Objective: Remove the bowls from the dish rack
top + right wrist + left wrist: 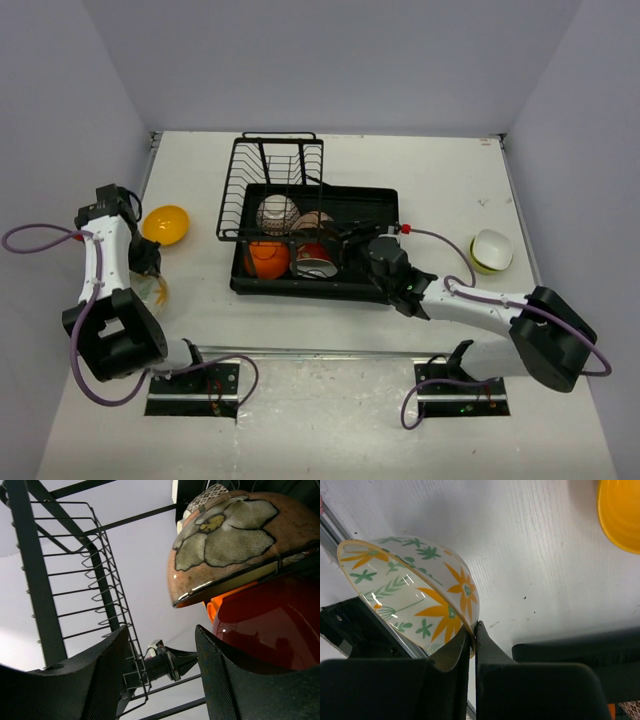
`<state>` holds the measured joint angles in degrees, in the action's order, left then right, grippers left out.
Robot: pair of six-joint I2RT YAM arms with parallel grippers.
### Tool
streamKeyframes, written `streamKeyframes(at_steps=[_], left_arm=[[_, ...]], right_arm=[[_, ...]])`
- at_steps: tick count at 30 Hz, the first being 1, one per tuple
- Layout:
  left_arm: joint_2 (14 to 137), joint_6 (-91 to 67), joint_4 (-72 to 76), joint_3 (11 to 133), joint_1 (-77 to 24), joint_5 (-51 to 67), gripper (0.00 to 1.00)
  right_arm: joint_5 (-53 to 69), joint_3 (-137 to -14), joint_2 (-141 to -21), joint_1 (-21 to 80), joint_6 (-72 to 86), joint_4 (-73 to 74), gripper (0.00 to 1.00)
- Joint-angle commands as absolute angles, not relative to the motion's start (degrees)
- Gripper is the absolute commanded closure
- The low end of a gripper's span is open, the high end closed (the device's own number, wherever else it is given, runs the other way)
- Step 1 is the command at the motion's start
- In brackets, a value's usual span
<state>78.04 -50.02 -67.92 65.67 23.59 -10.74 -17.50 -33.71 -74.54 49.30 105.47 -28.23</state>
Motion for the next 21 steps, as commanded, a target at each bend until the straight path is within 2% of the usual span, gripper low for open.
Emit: streamKeyframes(at_steps=[1,10,21], left_arm=[[79.98,-49.75,-66.01,68.56,24.52,-12.65,1.0],[86.91,-47.55,-63.72,68.02,26.1,-13.36,1.0],[95.53,-46.76,-66.8,75.59,26.19,-18.28,1.0]], right_arm=[[-23.81,-35.5,-75.85,50.54,106.53,-32.26,0.43],[-29.35,-38.58,-78.05,52.12,102.92,-31.47,0.42],[-36.82,-39.81,-81.03,57.04,106.43,-29.09,0.42]])
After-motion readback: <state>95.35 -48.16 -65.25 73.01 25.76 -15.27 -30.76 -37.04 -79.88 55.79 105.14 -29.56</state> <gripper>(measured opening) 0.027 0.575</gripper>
